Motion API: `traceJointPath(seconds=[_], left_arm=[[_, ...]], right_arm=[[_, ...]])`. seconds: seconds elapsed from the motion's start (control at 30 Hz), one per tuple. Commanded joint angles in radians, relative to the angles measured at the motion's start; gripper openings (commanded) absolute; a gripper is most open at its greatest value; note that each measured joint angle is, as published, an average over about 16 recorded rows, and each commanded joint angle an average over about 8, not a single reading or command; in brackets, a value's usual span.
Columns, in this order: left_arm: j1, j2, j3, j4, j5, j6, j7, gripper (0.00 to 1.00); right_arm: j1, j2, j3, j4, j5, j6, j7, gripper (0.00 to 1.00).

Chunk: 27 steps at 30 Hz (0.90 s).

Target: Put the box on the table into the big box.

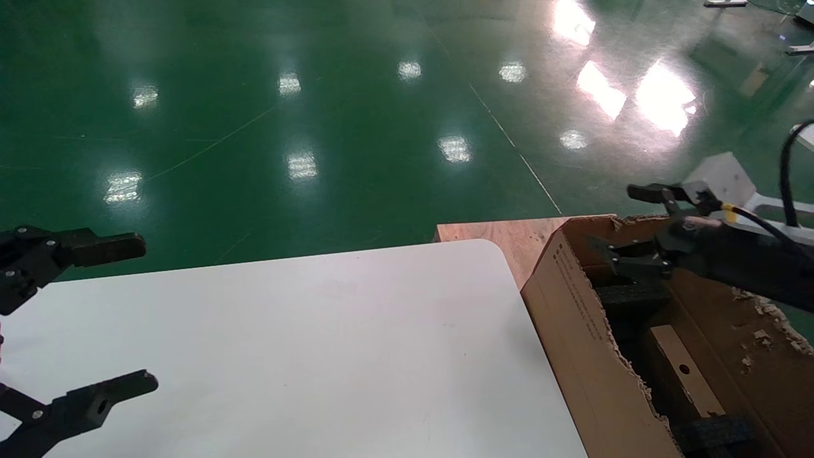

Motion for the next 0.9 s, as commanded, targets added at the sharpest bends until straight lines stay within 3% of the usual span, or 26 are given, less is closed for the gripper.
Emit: traceJointPath(seconds=[0.03, 0.43, 0.57, 0.9], left_arm=[[0.0, 0.0, 0.0, 0.0, 0.0, 0.0, 0.0, 1.0], [0.0, 0.0, 0.0, 0.0, 0.0, 0.0, 0.0, 1.0], [0.0, 0.0, 0.0, 0.0, 0.0, 0.0, 0.0, 1.0], [0.0, 0.0, 0.0, 0.0, 0.0, 0.0, 0.0, 1.0]], right_arm=[[0.001, -0.037, -0.006, 0.011, 0.024, -0.009, -0.025, 1.0], [-0.031, -0.058, 0.03, 0.009, 0.026, -0.025, -0.026, 1.0], [-0.113, -0.09, 0.142, 0.005, 0.018, -0.068, -0.016, 1.0], [-0.4, -0.199, 0.533, -0.01, -0.013, -0.22, 0.022, 1.0]])
